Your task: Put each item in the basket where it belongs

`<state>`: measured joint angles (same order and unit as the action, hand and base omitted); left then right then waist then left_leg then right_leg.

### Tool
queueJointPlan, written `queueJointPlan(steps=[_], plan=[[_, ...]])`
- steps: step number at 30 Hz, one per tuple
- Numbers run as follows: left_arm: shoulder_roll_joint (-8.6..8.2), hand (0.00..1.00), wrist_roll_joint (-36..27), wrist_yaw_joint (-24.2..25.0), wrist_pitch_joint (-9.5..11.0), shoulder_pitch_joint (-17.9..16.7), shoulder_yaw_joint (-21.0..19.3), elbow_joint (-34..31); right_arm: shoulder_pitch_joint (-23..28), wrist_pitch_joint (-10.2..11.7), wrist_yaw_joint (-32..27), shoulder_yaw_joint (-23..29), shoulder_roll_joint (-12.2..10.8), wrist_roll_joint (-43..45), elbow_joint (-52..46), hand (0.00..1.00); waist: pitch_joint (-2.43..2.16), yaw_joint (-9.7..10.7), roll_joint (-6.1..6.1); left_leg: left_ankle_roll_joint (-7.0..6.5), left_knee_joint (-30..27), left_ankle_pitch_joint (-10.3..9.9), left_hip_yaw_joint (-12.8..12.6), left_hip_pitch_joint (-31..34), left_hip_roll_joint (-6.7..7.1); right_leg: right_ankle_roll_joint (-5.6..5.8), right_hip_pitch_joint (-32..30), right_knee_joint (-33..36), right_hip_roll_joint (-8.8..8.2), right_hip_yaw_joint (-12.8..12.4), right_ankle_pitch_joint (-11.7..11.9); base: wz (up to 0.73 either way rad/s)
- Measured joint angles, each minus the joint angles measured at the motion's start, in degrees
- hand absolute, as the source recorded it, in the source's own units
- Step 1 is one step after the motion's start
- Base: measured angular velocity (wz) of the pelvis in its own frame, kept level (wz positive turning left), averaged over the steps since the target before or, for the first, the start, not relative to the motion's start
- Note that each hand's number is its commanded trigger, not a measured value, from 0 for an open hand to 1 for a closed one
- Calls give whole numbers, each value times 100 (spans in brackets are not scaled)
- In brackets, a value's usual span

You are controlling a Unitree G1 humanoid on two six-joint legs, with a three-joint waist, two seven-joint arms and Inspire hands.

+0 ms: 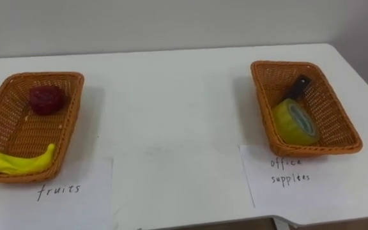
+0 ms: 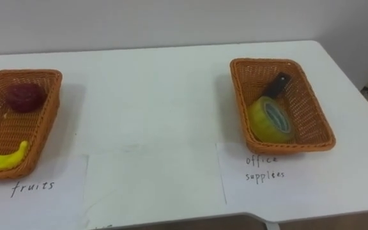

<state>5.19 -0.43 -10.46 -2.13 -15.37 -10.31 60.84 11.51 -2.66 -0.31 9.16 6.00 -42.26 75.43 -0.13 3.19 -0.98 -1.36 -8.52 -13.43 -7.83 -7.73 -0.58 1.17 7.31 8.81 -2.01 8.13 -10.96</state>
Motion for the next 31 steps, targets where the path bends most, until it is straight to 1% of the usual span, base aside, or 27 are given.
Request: queueJointPlan(steps=[1, 3, 5, 7, 10, 12, 16, 18, 19, 20, 23, 27, 31], plan=[[-1, 0, -2, 0, 2, 34, 34, -1, -38, -1, 9, -96, 3, 114, -8, 0, 2, -31, 8, 0, -3, 0, 0, 4, 1, -1, -2, 3, 0, 2, 0, 0], [-14, 0, -9, -1, 29, 88, 165, 3, -248, 6, 61, -201, 27, 696, -10, 0, 8, -74, 34, -1, -3, -1, 20, 7, 3, -1, -10, 3, -1, 39, 1, 5], [-37, 0, -16, -5, 39, 106, 231, 5, -387, 14, 75, -344, 47, 997, -37, 0, 11, -93, 42, 0, 9, -2, 20, 29, 11, -4, -33, 1, 9, 39, 2, 0], [-51, 0, -94, -4, 45, 154, 287, 4, -491, 9, 94, -486, 53, 1280, -76, 0, 12, -178, 48, 0, 1, -2, 22, 58, 6, -11, -61, -4, 14, 41, 7, 0], [-31, 0, -225, -1, 47, 202, 442, 4, -665, 19, 165, -901, 137, 1812, -247, 0, 15, -234, 55, -1, -24, 0, 53, 113, 9, -14, -103, -10, 13, 60, 8, 3], [-12, 0, -235, 11, 47, 214, 485, 4, -768, 25, 260, -1075, 129, 1929, -247, 0, 18, -238, 47, 0, -22, 0, 71, 114, 10, -14, -99, -15, 14, 75, 8, 2], [-2, 0, -235, 101, 48, 260, 494, 4, -841, 28, 477, -1274, 83, 2026, -252, 0, 24, -243, 40, 0, -11, 0, 162, 125, 26, -13, -86, -17, 3, 145, 9, 10], [9, 0, -238, 109, 71, 244, 500, 4, -816, 39, 554, -1381, 84, 1997, -251, 0, 36, -254, 18, -1, -11, -1, 190, 127, 30, -12, -76, -18, 3, 153, 9, 6], [9, 0, -240, 108, 81, 242, 501, 0, -814, 53, 563, -1419, 88, 1986, -252, 0, 29, -262, -2, -1, -11, -1, 191, 127, 31, -12, -69, -18, 2, 153, 9, 0], [10, 0, -243, 104, 98, 234, 503, -14, -790, 72, 585, -1459, 91, 1951, -251, 0, 36, -289, -11, 0, -14, 0, 191, 124, 32, -12, -45, -21, 1, 151, 9, 0], [10, 0, -245, 89, 123, 230, 503, -17, -754, 73, 643, -1464, 92, 1861, -244, 0, 39, -336, -40, 0, -20, 0, 193, 121, 35, -12, -36, -23, -3, 156, 8, 0], [10, 0, -246, 59, 134, 229, 502, -18, -750, 73, 748, -1464, 89, 1801, -236, 0, 39, -349, -69, -1, -31, 0, 198, 120, 37, -12, -30, -23, -5, 156, 8, 0], [5, 0, -243, -6, 142, 231, 502, -23, -736, 72, 800, -1464, 89, 1802, -237, 0, 50, -349, -66, 0, -50, 0, 208, 125, 35, -11, -29, -23, -2, 157, 8, 0]])
